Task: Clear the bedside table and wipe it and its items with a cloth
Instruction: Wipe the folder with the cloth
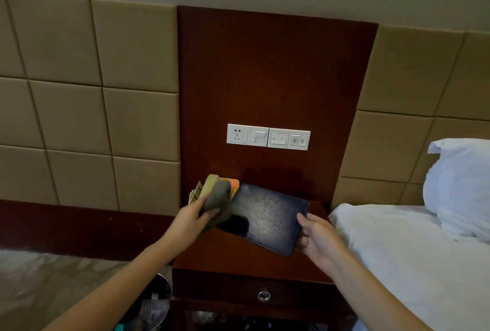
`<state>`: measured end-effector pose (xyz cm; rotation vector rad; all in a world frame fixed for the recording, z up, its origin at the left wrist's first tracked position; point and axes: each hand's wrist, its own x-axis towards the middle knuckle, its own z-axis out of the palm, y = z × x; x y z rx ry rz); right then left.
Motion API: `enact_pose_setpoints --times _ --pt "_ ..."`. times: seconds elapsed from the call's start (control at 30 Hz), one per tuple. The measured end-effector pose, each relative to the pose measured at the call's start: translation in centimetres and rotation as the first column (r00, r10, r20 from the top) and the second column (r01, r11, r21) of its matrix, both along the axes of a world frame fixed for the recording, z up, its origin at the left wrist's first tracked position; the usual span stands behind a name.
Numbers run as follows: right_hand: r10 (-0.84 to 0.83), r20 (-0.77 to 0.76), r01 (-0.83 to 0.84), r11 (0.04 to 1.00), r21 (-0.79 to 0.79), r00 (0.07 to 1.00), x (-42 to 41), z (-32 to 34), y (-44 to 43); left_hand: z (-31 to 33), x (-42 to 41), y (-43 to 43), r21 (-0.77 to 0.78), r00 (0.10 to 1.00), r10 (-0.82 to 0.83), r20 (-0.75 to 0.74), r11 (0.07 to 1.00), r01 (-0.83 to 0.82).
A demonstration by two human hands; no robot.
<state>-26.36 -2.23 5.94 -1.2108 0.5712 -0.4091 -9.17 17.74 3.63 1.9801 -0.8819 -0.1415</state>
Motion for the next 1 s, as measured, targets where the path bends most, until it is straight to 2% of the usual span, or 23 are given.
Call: enact_pose_setpoints --times 0.13,0.23,0.3,0.4,0.5,0.53,0.67,0.8,0.9,1.0 --pt "0.083 0.043 -0.081 0.996 -0.048 0.996 -0.2 0.0 1.0 0.0 -0.2 -2.1 0.045 0.979 0.073 -0.189 0.997 -0.066" --pt "0.157 0.051 -0.15 0.981 -0.12 0.986 -0.9 0.4 0.5 0.3 0.5 -1.8 -0.066 0.891 -0.019 -0.454 0.998 -0.012" --pt "0.185 0.071 -0.174 0.975 -0.139 0.98 -1.2 0.8 -0.1 1.2 0.3 -1.6 -0.147 0.848 -0.086 -0.523 0.989 0.009" --pt "0.194 0.106 -0.179 0.974 -0.135 0.975 -1.2 1.4 -0.4 3.0 -0.4 -2.1 -0.265 0.853 -0.09 -0.515 0.962 -0.058" --pt "0.181 0.128 -0.168 0.98 -0.111 0.975 -1.1 1.6 -0.4 4.5 -0.4 -2.4 -0.267 0.907 0.037 -0.42 0.95 -0.163" --pt "0.177 0.134 -0.163 0.981 -0.11 0.975 -1.0 1.6 -0.5 4.9 -0.3 -2.3 -0.256 0.909 0.033 -0.415 0.955 -0.151" --pt "0.219 0.095 -0.2 0.963 -0.18 0.971 -1.3 2.0 -0.9 6.8 0.2 -1.8 -0.233 0.85 -0.163 -0.501 0.971 0.049" --pt "0.278 0.052 -0.257 0.932 -0.255 0.959 -1.2 2.5 -1.1 7.5 1.2 -1.8 -0.238 0.837 -0.186 -0.515 0.969 0.069" --pt "0.286 0.044 -0.259 0.916 -0.307 0.957 -1.1 2.9 -1.2 7.0 0.7 -2.1 -0.311 0.844 -0.17 -0.509 0.95 0.004" --pt "0.286 0.047 -0.259 0.917 -0.302 0.957 -1.1 3.1 -1.4 6.7 0.4 -2.4 -0.336 0.9 -0.024 -0.436 0.932 -0.138"
